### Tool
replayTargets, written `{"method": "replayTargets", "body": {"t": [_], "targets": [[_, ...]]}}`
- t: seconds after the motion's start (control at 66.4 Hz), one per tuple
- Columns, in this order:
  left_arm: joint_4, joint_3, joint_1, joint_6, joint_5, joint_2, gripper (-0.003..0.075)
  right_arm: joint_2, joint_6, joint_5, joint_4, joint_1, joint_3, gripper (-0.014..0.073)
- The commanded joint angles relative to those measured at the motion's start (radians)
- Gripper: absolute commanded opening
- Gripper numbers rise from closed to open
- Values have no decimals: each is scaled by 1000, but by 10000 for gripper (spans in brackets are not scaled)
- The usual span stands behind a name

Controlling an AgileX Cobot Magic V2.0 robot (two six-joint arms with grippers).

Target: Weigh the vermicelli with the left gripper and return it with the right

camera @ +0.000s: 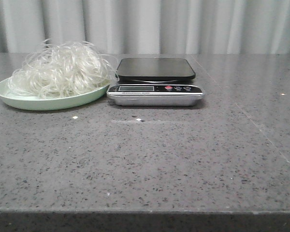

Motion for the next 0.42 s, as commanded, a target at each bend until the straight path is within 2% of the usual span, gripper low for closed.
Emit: {"method": "replayTargets", "body": {"t": [0.0,0.407], "targets": [[-1,7,3,-8,-77,-19,127,-17,1,-65,-16,21,-8,181],[-1,7,3,-8,-77,-19,127,-17,1,-57,-16,23,-8,181]]}}
